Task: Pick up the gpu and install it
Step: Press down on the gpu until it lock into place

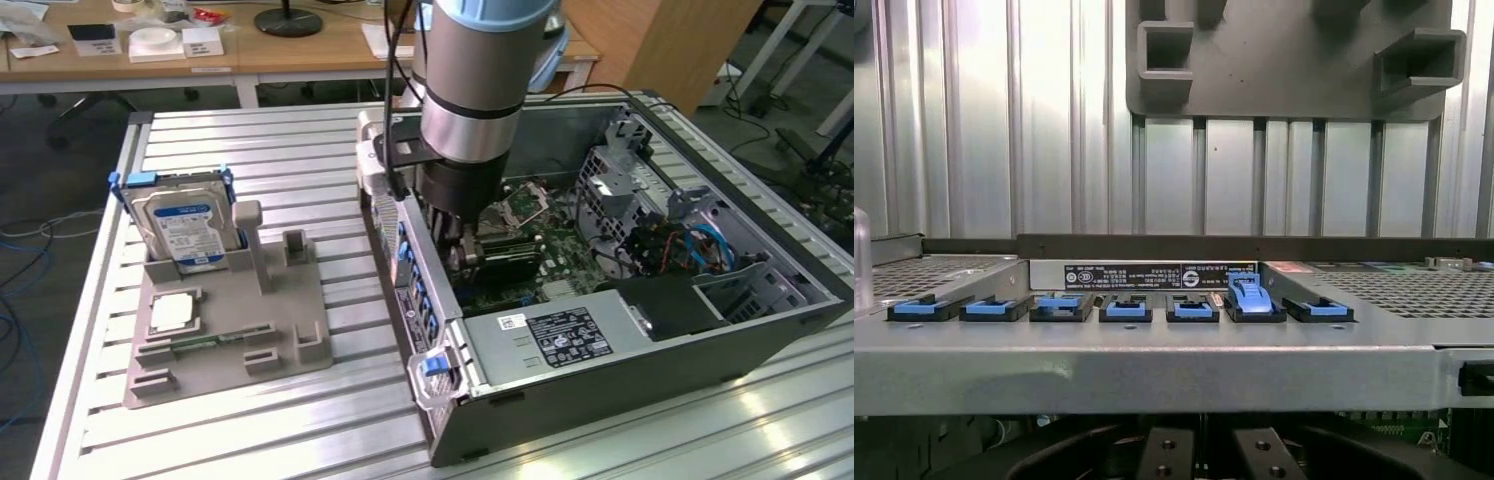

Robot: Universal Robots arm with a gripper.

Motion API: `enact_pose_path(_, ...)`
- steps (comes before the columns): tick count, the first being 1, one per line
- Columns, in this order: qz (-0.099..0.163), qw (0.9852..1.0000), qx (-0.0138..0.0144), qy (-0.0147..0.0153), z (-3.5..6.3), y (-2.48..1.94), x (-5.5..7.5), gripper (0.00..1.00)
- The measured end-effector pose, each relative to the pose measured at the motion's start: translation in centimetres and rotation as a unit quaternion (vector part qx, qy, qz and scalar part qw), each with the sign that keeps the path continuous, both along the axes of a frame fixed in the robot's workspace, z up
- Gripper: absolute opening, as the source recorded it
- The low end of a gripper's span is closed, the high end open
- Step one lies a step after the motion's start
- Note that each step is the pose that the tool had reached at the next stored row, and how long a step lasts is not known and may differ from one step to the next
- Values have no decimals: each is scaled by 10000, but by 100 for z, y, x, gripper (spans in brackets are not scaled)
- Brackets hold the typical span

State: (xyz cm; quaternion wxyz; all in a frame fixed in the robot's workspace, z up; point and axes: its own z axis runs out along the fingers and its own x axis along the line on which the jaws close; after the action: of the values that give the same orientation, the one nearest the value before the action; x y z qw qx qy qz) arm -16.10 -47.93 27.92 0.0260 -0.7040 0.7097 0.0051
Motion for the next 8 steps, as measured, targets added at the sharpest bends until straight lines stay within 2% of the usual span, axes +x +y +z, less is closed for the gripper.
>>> enact_pose_path(6,1,10000,1,7,-46,39,3,11)
enact_pose_path(8,-1,10000,-3,5,-50,99,4,11)
